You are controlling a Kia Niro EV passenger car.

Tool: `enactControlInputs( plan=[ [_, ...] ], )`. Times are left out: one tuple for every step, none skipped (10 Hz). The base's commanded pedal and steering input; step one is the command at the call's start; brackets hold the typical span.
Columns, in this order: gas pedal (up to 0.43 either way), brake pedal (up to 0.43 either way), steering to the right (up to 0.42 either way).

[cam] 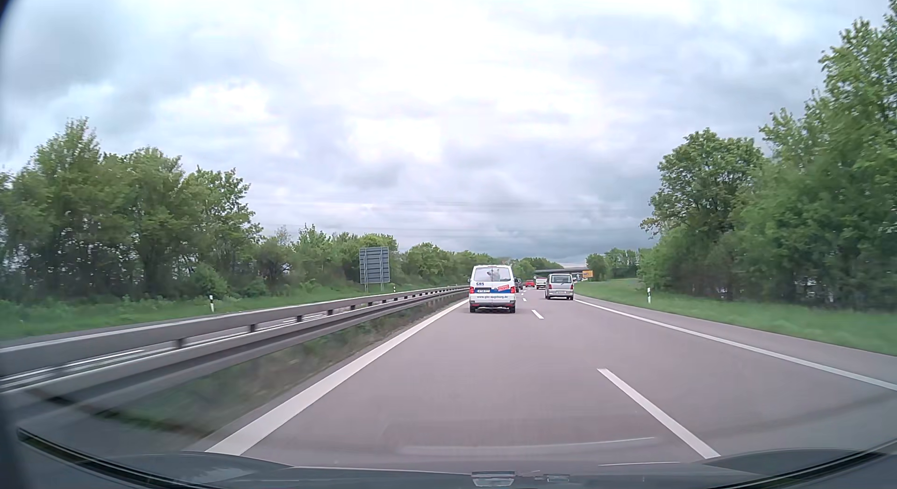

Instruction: Follow the waypoints while adhering to traffic rules and regulations

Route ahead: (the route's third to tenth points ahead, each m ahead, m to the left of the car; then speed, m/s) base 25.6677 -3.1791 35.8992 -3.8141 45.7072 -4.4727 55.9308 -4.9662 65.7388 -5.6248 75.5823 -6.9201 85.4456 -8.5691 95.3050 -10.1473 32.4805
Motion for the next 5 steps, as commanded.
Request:
enactControlInputs(
  plan=[
    [0.260,0.012,0.011],
    [0.311,0.012,0.011],
    [0.339,0.012,0.011],
    [0.350,0.012,0.012],
    [0.350,0.012,0.013]
  ],
)
